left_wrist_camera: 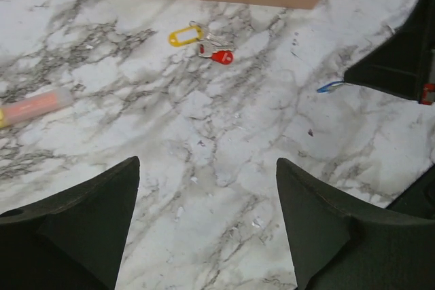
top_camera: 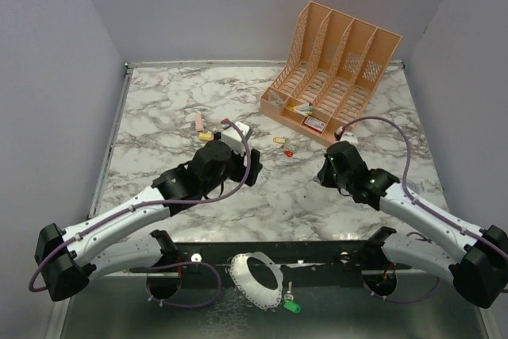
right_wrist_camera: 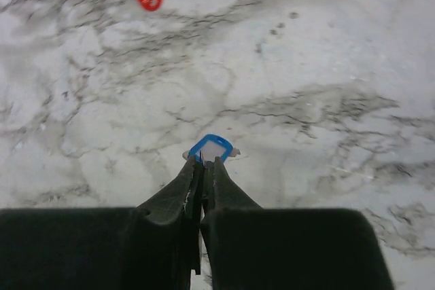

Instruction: Remove the keys from the keyring

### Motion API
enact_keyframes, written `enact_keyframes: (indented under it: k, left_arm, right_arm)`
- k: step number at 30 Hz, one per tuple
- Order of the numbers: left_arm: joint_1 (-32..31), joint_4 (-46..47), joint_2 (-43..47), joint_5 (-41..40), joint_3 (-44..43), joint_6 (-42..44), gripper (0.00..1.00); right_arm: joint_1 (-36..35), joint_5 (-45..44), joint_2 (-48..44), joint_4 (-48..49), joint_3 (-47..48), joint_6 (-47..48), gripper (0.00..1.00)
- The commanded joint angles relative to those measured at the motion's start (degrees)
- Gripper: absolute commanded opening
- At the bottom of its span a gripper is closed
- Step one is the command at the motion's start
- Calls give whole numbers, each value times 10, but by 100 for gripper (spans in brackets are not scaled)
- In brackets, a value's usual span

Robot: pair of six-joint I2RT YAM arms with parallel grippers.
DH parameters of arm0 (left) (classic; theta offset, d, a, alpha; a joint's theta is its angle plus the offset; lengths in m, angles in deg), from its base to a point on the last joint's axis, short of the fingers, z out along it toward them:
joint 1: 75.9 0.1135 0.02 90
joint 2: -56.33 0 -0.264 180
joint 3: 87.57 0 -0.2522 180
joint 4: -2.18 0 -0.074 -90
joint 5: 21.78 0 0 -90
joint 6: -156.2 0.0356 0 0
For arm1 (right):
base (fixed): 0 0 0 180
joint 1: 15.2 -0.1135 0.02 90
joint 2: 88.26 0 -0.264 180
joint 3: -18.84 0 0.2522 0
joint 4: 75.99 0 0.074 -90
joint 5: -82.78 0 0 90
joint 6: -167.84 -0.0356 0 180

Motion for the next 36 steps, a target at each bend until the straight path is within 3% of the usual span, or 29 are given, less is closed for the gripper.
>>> enact_keyframes:
  k: [1, 6, 14, 16, 20, 27, 36]
  left_arm:
    - [69, -75, -43, 99, -39, 29, 82]
    - [73, -76, -52, 120, -26, 19, 82]
    - [101, -71, -21, 71, -22, 28, 85]
    - [113, -62, -17, 65, -15, 30, 85]
    - [138, -42, -13, 50, -2, 30, 85]
    - [172, -32, 20, -9, 12, 17, 89]
    - [188, -34, 66, -111, 18, 10, 99]
  right_arm:
    - [43, -115, -23, -90, -18, -130, 8]
    - [82, -166, 4, -125, -23, -190, 18]
    - [110, -237, 26, -161, -29, -280, 26]
    - [111, -253, 23, -172, -26, -293, 33]
    - [111, -250, 21, -165, -14, -255, 60]
    - [111, -290, 11, -211, 55, -208, 98]
    - [111, -366, -1, -304, 152, -196, 100]
